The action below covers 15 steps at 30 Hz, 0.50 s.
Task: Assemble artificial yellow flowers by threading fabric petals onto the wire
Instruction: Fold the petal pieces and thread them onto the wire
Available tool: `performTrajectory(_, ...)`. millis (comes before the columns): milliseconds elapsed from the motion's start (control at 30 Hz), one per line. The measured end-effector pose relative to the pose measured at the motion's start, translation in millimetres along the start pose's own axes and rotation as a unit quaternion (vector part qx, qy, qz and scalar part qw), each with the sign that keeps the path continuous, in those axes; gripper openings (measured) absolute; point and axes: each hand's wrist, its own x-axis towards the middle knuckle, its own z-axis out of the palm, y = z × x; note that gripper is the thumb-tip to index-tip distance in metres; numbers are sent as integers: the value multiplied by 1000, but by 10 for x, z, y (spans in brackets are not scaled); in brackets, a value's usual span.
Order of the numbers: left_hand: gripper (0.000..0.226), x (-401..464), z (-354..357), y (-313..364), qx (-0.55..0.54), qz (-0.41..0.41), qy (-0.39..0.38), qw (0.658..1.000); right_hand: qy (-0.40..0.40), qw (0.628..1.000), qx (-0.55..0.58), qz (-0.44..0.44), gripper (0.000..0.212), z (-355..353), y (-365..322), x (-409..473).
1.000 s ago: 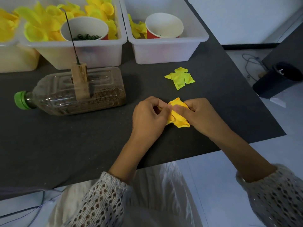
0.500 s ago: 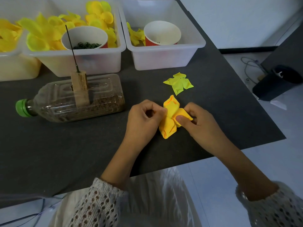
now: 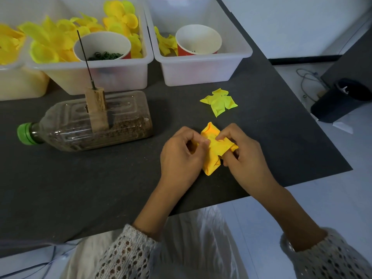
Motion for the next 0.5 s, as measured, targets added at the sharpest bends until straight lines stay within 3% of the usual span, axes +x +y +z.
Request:
performTrajectory(133,19,80,-38,17,-138,-67,60,986,34,998,46,6,13,13,15,-73)
performTrajectory(267,22,214,-126,128,-245,-131,82,957,61,995,83,-13,13,22,66,-148)
performTrajectory(400,24,391,-345,321,-324,-123,97,933,81,991,102,31,19,-6,165,-183)
performTrajectory(500,27,525,-501,514,-311,-62,49,947,76,987,128,60,26,-20,200,-175)
